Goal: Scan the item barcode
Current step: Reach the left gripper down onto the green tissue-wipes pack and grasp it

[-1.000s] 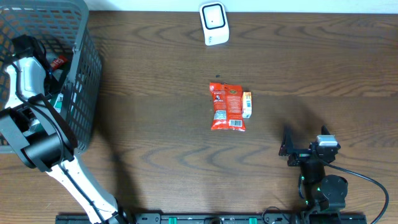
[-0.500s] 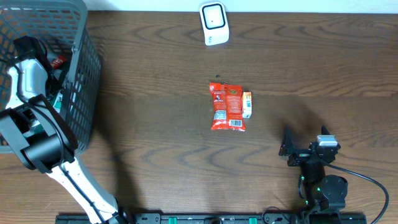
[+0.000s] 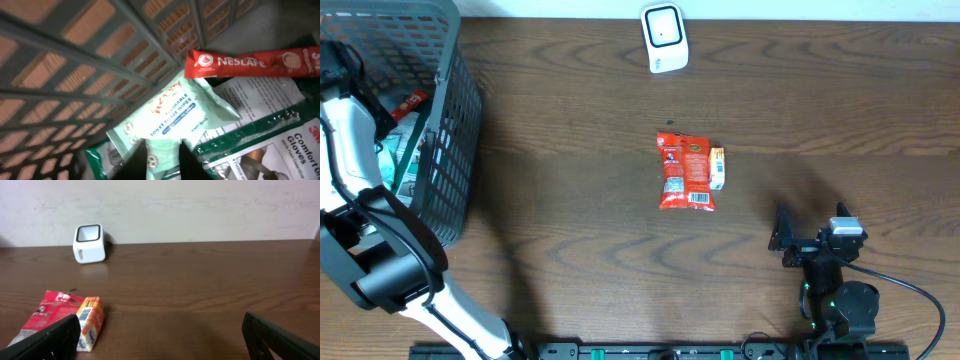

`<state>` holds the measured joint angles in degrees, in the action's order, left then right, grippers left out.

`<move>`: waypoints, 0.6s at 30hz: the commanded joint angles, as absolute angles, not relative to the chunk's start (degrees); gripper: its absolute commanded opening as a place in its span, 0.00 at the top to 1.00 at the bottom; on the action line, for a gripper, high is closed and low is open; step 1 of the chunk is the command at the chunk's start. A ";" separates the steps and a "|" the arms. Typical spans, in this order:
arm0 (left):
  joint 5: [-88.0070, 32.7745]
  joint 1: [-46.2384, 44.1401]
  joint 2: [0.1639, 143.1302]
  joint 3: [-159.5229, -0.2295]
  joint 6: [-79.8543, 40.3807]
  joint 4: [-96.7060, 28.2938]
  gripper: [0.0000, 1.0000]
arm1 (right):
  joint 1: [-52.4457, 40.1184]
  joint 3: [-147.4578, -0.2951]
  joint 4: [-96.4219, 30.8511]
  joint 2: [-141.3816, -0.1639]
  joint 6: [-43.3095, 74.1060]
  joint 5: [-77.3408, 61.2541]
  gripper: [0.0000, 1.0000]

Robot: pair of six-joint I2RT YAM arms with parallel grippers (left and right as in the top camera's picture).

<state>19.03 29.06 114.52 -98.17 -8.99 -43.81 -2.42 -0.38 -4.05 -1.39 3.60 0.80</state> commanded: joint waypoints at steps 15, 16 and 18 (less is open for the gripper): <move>18.04 29.56 115.90 -85.08 4.95 -32.34 0.17 | -1.80 -0.32 -4.29 -1.15 2.92 0.51 0.01; 18.04 29.58 115.90 -84.33 4.97 -31.51 0.17 | -1.80 -0.32 -4.29 -1.15 2.92 0.51 0.01; 18.04 29.71 115.96 -82.72 4.95 -29.36 0.17 | -1.80 -0.32 -4.29 -1.15 2.92 0.51 0.01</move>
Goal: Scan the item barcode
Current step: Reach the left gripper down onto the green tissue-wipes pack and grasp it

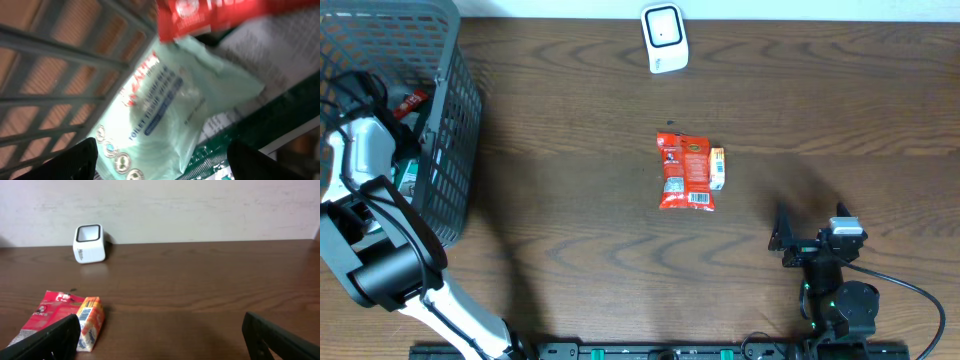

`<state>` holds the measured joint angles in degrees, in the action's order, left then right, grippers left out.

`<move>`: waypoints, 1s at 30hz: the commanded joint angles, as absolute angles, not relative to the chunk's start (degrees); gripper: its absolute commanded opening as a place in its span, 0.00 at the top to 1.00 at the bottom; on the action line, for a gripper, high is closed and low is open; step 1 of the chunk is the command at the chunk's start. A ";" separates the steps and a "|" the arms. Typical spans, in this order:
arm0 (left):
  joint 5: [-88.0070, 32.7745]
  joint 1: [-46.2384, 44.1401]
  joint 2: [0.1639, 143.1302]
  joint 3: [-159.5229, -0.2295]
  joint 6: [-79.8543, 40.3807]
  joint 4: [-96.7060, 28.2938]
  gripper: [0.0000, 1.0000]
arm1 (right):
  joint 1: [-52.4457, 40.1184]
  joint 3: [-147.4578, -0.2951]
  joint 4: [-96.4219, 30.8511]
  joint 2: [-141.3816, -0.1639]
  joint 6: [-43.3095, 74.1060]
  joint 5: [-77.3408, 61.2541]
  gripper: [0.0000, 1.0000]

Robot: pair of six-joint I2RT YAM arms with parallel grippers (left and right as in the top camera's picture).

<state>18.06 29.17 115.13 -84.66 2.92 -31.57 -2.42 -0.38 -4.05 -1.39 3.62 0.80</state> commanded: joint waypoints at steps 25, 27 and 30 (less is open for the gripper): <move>18.02 31.59 114.85 -81.23 4.69 -24.43 0.93 | -1.80 -0.32 -4.29 -1.15 2.92 0.51 0.01; 18.00 31.59 110.54 -81.23 3.42 -24.29 0.93 | -1.80 -0.32 -4.29 -1.15 2.92 0.51 0.01; 18.00 31.59 106.61 -81.23 1.65 -24.29 0.93 | -1.80 -0.32 -4.29 -1.15 2.92 0.51 0.01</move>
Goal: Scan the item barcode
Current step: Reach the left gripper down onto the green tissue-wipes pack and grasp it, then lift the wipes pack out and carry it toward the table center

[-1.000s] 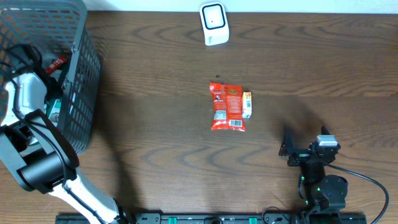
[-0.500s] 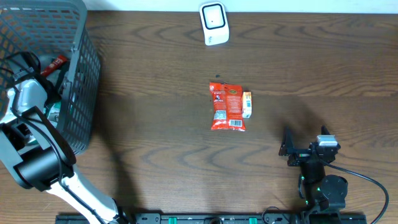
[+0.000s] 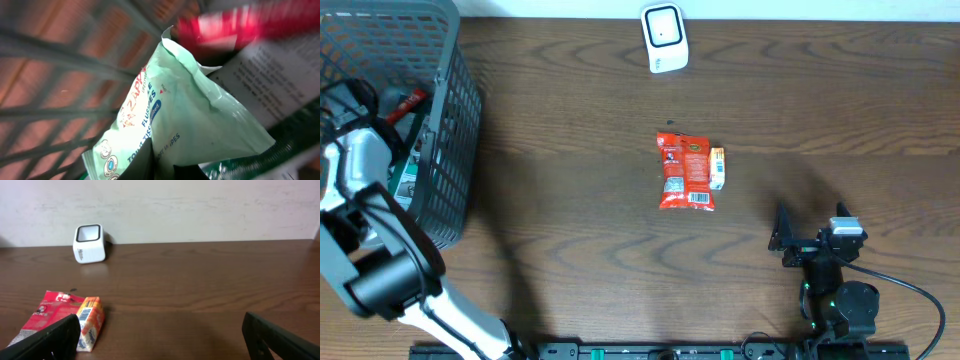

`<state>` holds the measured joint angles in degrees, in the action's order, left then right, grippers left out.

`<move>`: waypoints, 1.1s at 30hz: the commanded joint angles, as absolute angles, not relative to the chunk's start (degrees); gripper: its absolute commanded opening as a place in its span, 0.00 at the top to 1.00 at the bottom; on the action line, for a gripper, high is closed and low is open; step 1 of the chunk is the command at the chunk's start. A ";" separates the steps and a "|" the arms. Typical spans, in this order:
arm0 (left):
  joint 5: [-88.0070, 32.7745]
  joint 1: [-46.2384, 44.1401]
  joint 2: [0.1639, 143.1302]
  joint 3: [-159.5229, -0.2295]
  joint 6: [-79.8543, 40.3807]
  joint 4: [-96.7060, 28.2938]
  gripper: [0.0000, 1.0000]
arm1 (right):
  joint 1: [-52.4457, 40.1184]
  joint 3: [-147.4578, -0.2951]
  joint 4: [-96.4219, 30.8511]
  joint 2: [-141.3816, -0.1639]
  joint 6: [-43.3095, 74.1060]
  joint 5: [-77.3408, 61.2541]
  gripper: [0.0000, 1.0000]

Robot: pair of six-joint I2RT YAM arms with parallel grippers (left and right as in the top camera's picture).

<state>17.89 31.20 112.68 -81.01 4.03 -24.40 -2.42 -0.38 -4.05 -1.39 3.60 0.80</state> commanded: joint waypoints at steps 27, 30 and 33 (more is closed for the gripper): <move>0.25 18.59 61.63 -81.23 -8.91 -26.11 0.93 | -1.80 -0.32 -4.29 -1.15 2.92 0.51 0.01; -5.80 12.97 56.18 -81.23 -8.93 -28.82 0.93 | -1.80 -0.32 -4.29 -1.15 2.92 0.51 0.01; -15.05 7.20 53.74 -81.23 -10.37 -34.30 0.93 | -1.80 -0.32 -4.29 -1.15 2.92 0.51 0.01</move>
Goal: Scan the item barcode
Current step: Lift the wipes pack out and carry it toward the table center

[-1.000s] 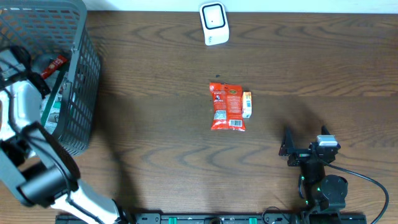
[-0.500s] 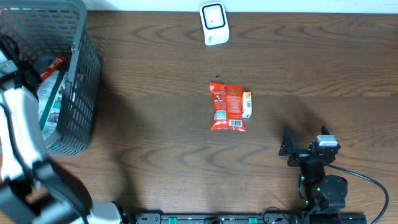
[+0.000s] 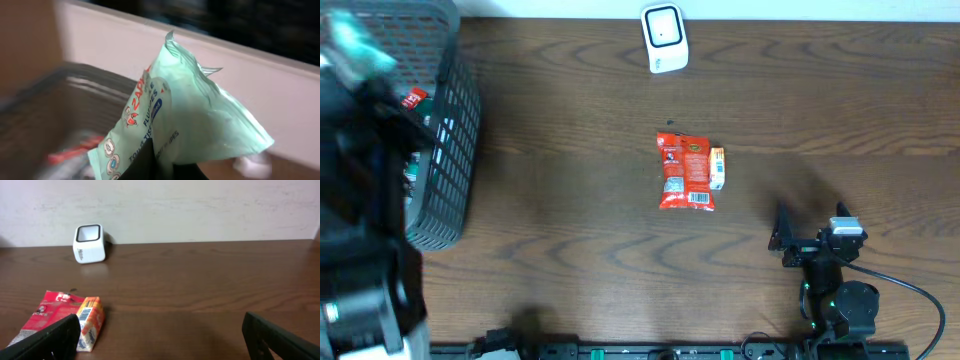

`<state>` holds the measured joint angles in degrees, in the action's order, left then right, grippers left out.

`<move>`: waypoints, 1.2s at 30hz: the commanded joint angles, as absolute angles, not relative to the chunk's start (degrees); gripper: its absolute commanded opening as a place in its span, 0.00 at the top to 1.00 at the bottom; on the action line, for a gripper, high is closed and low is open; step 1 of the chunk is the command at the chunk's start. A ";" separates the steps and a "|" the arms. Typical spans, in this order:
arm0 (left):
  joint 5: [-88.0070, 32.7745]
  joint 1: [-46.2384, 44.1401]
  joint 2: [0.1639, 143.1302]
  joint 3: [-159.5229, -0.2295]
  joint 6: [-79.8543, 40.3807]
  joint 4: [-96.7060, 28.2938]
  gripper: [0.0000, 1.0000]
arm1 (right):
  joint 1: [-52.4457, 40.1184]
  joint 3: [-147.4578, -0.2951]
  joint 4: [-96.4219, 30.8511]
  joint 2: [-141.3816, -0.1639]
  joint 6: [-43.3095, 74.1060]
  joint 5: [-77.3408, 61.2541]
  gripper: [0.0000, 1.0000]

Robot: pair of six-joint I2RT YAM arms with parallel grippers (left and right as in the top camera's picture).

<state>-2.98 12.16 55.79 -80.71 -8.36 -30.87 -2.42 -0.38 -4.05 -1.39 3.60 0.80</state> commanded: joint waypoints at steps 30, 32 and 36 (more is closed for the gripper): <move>-65.39 -12.10 115.28 -80.68 -5.19 -44.69 0.93 | -1.80 -0.32 -4.29 -1.15 2.92 0.51 0.01; -65.34 -11.25 118.28 -80.68 -5.45 -42.76 0.93 | -1.80 -0.32 -4.29 -1.15 2.92 0.51 0.01; -63.77 -10.35 122.52 -80.68 -5.41 -42.28 0.93 | -1.80 -0.32 -4.29 -1.15 2.92 0.51 0.01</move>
<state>-63.29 -11.20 120.07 -80.58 -5.76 -42.30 -2.42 -0.38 -4.05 -1.39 3.60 0.80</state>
